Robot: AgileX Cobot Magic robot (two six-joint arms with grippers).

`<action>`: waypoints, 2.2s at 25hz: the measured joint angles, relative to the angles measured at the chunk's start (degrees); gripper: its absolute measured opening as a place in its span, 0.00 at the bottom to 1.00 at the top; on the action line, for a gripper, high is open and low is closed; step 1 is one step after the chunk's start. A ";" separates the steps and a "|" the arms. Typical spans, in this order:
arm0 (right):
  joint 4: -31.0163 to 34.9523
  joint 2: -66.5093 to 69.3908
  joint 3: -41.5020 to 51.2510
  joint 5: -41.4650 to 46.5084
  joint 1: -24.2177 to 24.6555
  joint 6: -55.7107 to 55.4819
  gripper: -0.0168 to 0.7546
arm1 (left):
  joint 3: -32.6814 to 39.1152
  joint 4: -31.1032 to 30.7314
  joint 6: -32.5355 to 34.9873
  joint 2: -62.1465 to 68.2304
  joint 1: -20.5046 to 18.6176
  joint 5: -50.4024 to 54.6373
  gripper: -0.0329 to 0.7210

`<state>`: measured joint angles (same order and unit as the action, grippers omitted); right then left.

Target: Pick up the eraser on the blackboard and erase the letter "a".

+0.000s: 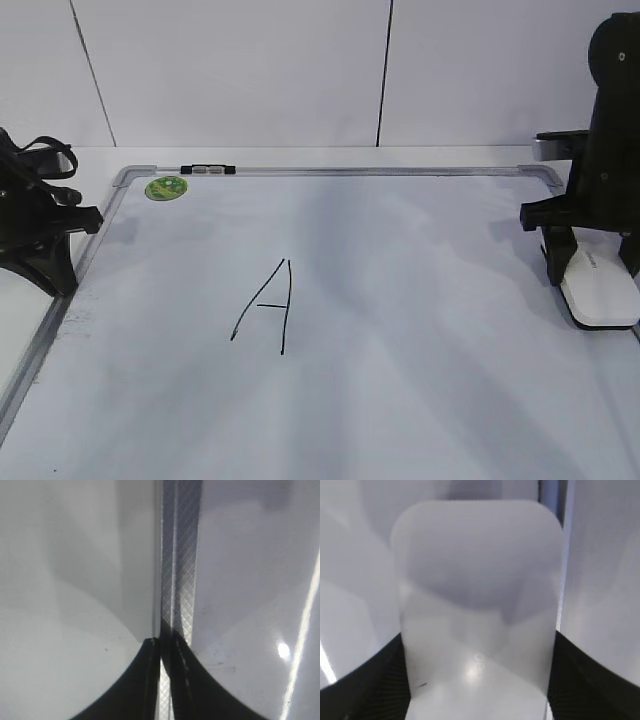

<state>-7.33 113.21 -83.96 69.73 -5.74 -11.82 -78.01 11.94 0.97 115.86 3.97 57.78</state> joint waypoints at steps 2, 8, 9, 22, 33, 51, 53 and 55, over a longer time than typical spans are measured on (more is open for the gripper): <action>0.04 0.04 0.00 0.00 0.46 0.24 0.75 | 0.00 0.00 0.00 0.00 0.00 0.00 0.10; 0.04 1.44 0.00 -0.04 0.83 0.49 0.75 | 0.00 0.00 0.00 0.00 0.00 0.00 0.11; 0.04 1.51 0.00 -0.04 0.83 0.49 0.75 | 0.00 0.00 0.00 0.00 0.00 0.00 0.11; 0.04 1.51 0.00 -0.36 0.83 0.49 0.75 | 0.00 0.09 0.00 0.00 0.00 0.00 0.11; -0.53 1.51 0.00 -1.06 0.83 0.49 0.75 | 0.00 0.09 0.00 0.00 0.00 0.00 0.11; -0.57 2.15 -0.10 -2.96 0.83 2.15 0.84 | 0.00 0.13 0.00 0.00 0.00 -0.10 0.11; -0.57 2.15 -0.10 -3.11 0.83 2.29 0.85 | 0.00 0.13 0.00 0.00 0.00 -0.10 0.11; -0.57 2.15 -0.10 -3.15 0.83 2.29 0.85 | 0.00 0.13 0.00 0.00 0.00 -0.10 0.11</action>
<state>-7.90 115.36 -84.06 66.59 -4.92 -9.53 -78.01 12.07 0.97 115.86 3.97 57.67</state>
